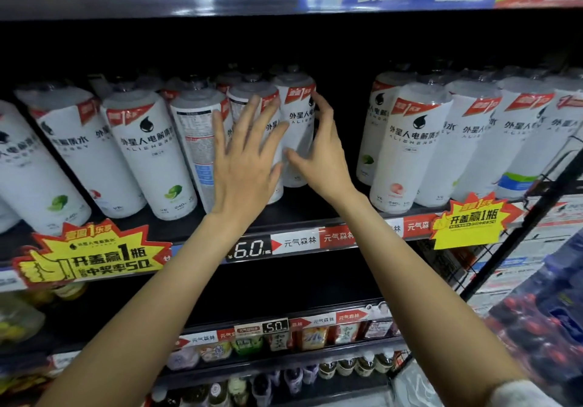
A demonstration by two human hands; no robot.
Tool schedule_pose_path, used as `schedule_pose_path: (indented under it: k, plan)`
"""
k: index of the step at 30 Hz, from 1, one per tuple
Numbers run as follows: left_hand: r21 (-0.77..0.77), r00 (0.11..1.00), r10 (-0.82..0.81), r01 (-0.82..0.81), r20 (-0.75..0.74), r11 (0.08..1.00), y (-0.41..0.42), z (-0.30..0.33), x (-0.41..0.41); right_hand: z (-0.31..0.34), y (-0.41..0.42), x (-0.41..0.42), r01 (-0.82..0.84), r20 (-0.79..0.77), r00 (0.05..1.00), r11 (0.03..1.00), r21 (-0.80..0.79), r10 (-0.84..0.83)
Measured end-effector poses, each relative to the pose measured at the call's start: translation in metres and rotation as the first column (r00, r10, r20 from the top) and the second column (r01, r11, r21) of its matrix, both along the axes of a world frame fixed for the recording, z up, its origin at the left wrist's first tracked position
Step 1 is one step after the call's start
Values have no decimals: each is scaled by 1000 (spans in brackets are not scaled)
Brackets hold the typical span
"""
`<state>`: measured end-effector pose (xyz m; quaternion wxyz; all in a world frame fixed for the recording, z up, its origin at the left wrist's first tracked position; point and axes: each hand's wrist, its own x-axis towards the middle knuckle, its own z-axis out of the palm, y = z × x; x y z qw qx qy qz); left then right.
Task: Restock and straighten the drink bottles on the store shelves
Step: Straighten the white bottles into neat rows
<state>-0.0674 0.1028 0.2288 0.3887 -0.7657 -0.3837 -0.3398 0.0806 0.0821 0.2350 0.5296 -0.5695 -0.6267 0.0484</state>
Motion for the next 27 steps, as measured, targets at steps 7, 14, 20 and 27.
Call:
schedule_pose_path:
  k: [7, 14, 20, 27]
  plan:
    - [25, 1000, -3, 2, 10, 1000, 1, 1, -1, 0, 8, 0, -9, -69, 998, 1000, -1, 9]
    - [15, 995, -70, 70, 68, 997, 2, -2, 4, -4, -10, 15, 346, 127, 929, 938, 34, -347]
    - [61, 941, -227, 219, 250, 974, -2, -4, 20, -1, -23, 22, 439, 193, 878, 898, 33, -437]
    - [-35, 886, -225, 261, 407, 965, -7, -14, 17, -2, -24, 15, 608, 371, 698, 780, 146, -613]
